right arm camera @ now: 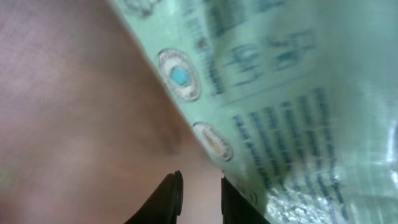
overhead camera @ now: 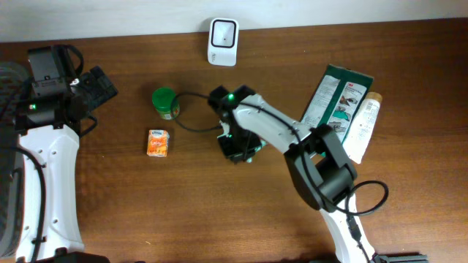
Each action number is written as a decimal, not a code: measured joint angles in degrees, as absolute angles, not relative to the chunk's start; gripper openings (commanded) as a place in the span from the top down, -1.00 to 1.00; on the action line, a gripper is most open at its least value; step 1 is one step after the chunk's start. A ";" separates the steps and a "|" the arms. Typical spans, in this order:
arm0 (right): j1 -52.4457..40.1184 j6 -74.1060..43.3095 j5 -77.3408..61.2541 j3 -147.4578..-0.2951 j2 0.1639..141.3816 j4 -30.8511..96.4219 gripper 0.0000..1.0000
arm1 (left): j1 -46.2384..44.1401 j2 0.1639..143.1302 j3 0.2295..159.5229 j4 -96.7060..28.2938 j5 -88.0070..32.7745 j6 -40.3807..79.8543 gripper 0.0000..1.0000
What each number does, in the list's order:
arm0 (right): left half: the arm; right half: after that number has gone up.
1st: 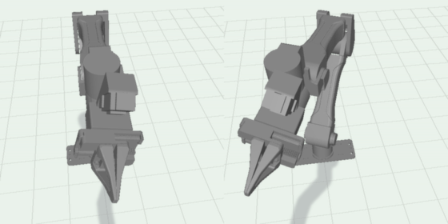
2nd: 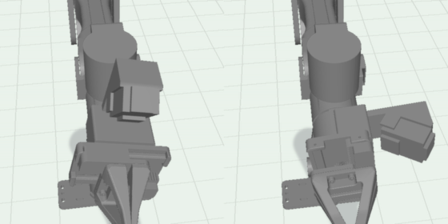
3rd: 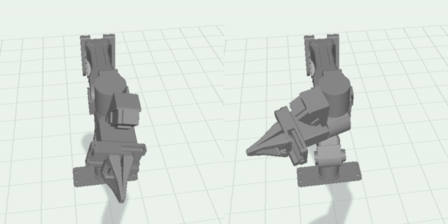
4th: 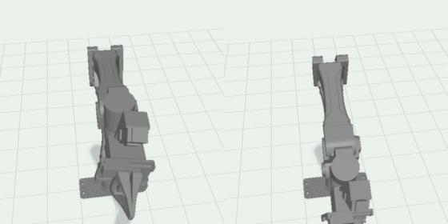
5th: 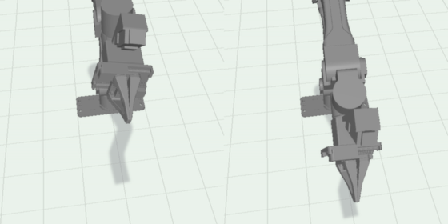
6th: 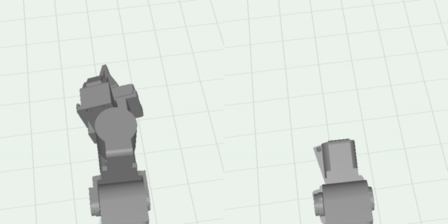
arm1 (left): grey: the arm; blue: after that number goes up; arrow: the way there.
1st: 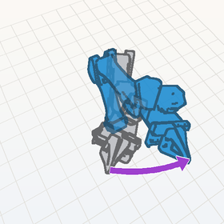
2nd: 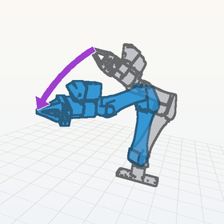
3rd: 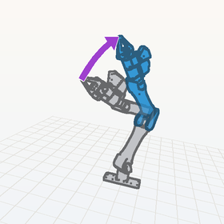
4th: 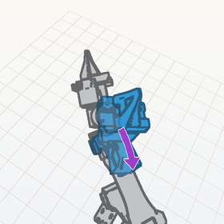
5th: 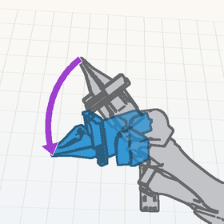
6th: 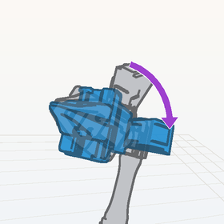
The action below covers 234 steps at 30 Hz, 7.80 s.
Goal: Scan the item barcode
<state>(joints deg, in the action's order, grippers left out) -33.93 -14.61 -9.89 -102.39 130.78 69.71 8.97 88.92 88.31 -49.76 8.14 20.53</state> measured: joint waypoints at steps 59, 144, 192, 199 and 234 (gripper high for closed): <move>-12.12 3.66 -45.34 -101.32 101.60 64.14 0.92 | 8.97 88.92 88.31 -49.95 7.94 20.53 -0.98; 18.85 -4.89 -31.14 -117.93 115.07 81.84 0.92 | 8.97 88.92 88.44 -49.95 7.92 20.53 -0.98; -39.44 2.02 -12.01 -144.16 149.56 44.69 -0.93 | 8.97 88.92 88.44 -49.95 7.94 20.53 -0.98; -40.01 3.49 -11.79 -144.16 151.28 43.66 -0.92 | 8.97 88.92 88.44 -49.95 7.97 20.53 -0.98; -38.11 4.49 -8.84 -140.42 135.06 69.89 -0.10 | 8.97 88.92 88.47 -49.95 7.94 20.53 -0.98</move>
<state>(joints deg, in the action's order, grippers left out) -38.11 4.49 -8.84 -140.42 135.06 69.89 8.97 88.92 88.47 -49.95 7.94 20.53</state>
